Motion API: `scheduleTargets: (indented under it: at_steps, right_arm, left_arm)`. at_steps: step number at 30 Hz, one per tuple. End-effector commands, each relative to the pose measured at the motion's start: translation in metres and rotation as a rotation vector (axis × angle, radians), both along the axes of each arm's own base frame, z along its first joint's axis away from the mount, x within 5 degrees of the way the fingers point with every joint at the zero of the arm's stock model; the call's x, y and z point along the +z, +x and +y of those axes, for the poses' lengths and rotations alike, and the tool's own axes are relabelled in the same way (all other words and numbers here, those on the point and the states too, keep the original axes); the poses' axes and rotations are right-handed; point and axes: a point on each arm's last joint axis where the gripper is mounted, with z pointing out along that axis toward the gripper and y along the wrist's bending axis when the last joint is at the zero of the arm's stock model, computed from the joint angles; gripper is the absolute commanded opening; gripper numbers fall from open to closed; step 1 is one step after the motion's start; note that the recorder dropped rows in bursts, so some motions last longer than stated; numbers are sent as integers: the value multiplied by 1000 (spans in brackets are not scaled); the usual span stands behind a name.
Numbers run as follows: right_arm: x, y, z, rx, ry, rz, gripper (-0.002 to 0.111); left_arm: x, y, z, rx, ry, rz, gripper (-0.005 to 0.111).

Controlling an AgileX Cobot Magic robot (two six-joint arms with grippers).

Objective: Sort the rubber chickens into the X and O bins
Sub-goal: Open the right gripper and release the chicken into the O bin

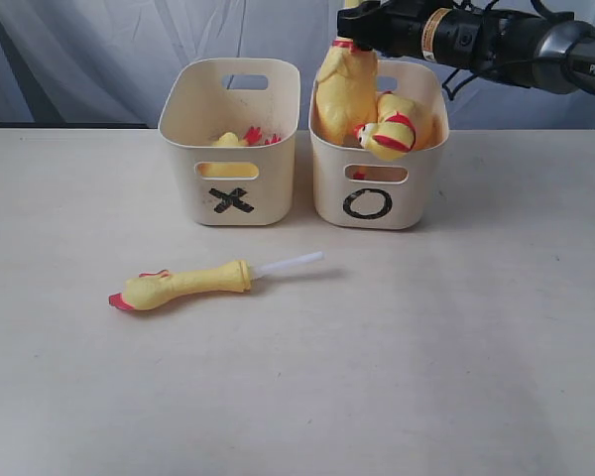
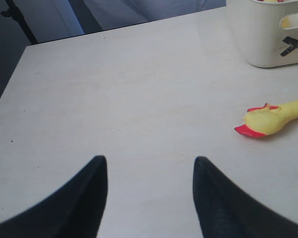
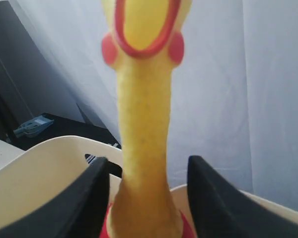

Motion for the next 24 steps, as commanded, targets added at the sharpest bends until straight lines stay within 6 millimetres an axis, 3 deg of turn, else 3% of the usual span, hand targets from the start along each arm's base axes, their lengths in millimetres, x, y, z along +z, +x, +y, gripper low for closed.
scheduleTargets:
  at_steps: [1,24]
  right_arm:
    - [-2,1,-2,-13,-15,5,54]
    - [15,-2,-4,-25,9,-18,55]
  left_arm:
    - [0,0,1,1,12,-13,50]
    - [0,0,1,2,15,-15,50]
